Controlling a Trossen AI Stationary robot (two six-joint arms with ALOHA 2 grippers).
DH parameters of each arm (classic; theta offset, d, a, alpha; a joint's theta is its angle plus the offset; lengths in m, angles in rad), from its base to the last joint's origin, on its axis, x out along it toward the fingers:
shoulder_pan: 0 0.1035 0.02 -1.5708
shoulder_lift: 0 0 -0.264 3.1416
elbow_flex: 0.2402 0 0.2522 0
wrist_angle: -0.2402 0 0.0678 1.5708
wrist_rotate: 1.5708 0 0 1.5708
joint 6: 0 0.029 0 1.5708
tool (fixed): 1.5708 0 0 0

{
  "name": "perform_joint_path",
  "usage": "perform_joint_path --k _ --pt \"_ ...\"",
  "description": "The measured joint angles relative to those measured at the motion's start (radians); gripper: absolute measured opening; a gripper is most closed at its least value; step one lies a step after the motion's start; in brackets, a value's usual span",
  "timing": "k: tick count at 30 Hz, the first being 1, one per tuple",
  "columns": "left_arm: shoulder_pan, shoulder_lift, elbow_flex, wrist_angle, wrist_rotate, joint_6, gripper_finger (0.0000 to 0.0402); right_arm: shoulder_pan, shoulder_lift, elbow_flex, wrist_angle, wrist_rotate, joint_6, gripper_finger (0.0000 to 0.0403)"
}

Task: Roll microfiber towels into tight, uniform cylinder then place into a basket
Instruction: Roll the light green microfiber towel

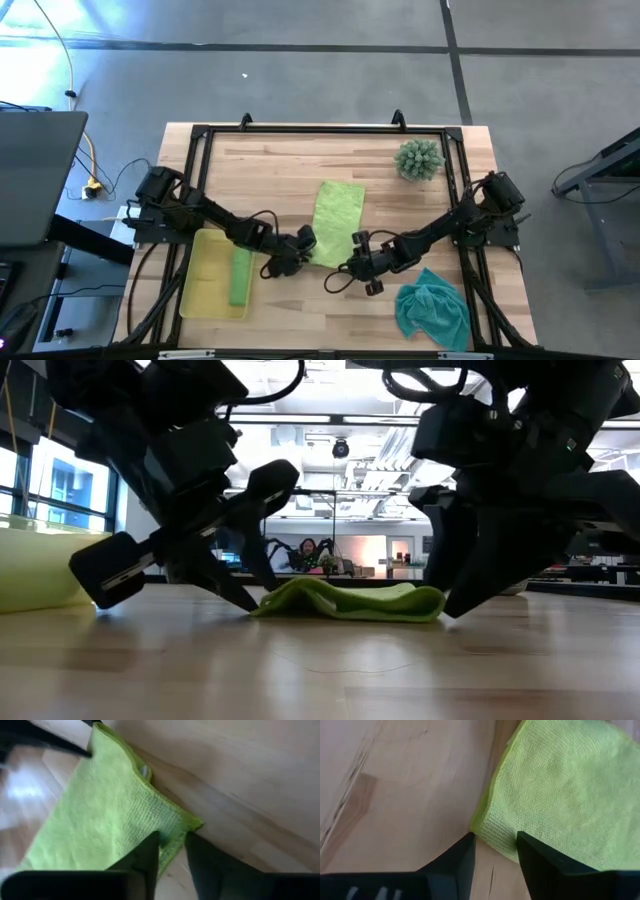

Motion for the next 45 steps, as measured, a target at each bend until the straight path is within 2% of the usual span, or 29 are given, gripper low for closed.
perform_joint_path --k 6,11,17,25,30,39,42,45 --pt "-0.015 -0.009 -0.003 0.003 0.0 -0.183 0.001 0.0 0.0 0.0 -0.012 -0.008 0.039 0.0067" --pt "-0.024 -0.022 -0.006 0.007 0.004 -0.308 0.0006 0.0 0.0 0.0 -0.012 -0.015 0.046 0.0007" --pt "-0.031 -0.064 -0.003 0.019 0.015 -0.448 0.0001 0.0 -0.004 0.0 -0.013 -0.02 0.094 0.0003" --pt "-0.017 -0.13 -0.003 -0.013 0.009 -0.551 0.0 -0.007 -0.047 0.0 -0.028 -0.024 0.116 0.0001" --pt "0.004 -0.144 -0.003 -0.079 -0.049 -0.661 0.0 -0.039 -0.08 0.0 -0.06 -0.016 0.149 0.0001" --pt "0.031 -0.143 -0.003 -0.162 -0.123 -0.852 0.0 -0.144 -0.085 0.0 -0.115 0.001 0.315 0.0" --pt "0.029 -0.143 -0.003 -0.163 -0.109 -0.848 0.0 -0.152 -0.085 0.0 -0.109 -0.038 0.317 0.0" --pt "0.02 -0.143 -0.003 -0.173 -0.038 -0.842 0.0 -0.148 -0.084 0.0 -0.095 -0.101 0.33 0.0005"
